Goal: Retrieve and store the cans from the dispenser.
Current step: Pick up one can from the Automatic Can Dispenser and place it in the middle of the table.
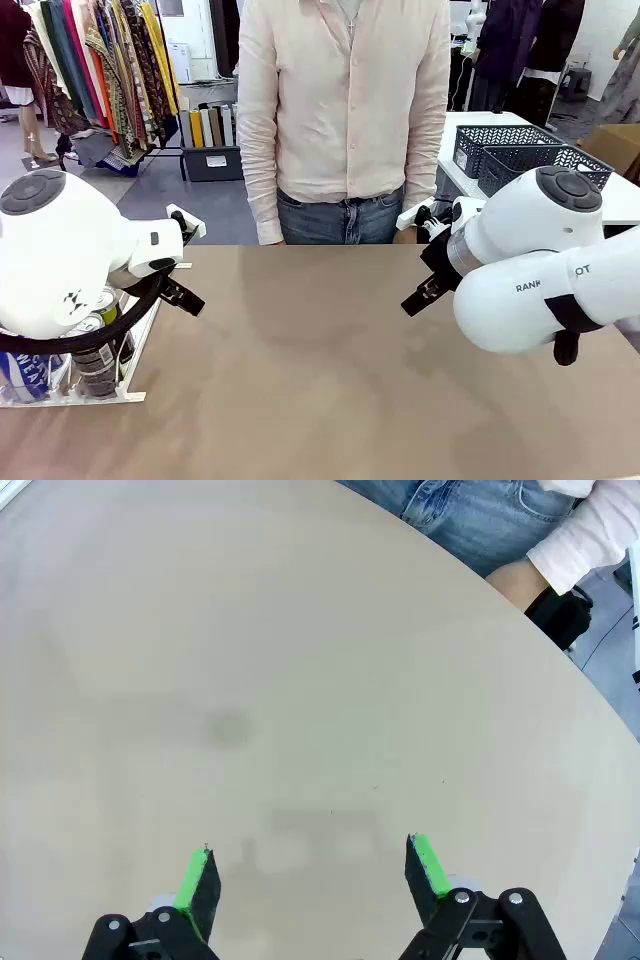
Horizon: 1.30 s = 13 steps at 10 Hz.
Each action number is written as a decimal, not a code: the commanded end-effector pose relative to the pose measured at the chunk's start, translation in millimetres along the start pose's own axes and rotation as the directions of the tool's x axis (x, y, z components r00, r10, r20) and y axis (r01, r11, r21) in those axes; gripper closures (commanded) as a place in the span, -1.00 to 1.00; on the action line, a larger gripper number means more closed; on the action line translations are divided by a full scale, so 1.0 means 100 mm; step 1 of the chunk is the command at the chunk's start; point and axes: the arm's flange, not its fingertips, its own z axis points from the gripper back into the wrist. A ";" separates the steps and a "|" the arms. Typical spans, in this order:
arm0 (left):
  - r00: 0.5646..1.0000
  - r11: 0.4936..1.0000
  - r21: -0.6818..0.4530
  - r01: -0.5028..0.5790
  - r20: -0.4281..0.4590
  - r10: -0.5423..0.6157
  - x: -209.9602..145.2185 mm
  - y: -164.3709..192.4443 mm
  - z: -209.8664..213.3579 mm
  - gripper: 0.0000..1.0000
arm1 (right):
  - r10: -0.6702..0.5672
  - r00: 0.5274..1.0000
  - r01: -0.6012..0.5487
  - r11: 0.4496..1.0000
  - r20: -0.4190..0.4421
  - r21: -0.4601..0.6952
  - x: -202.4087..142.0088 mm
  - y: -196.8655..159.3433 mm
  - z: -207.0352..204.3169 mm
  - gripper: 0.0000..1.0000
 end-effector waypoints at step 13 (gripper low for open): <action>1.000 1.000 0.000 0.000 0.001 0.000 0.00 0.00 0.00 -1.00 | 0.000 1.000 0.000 1.000 0.000 0.000 0.00 0.00 0.00 -1.00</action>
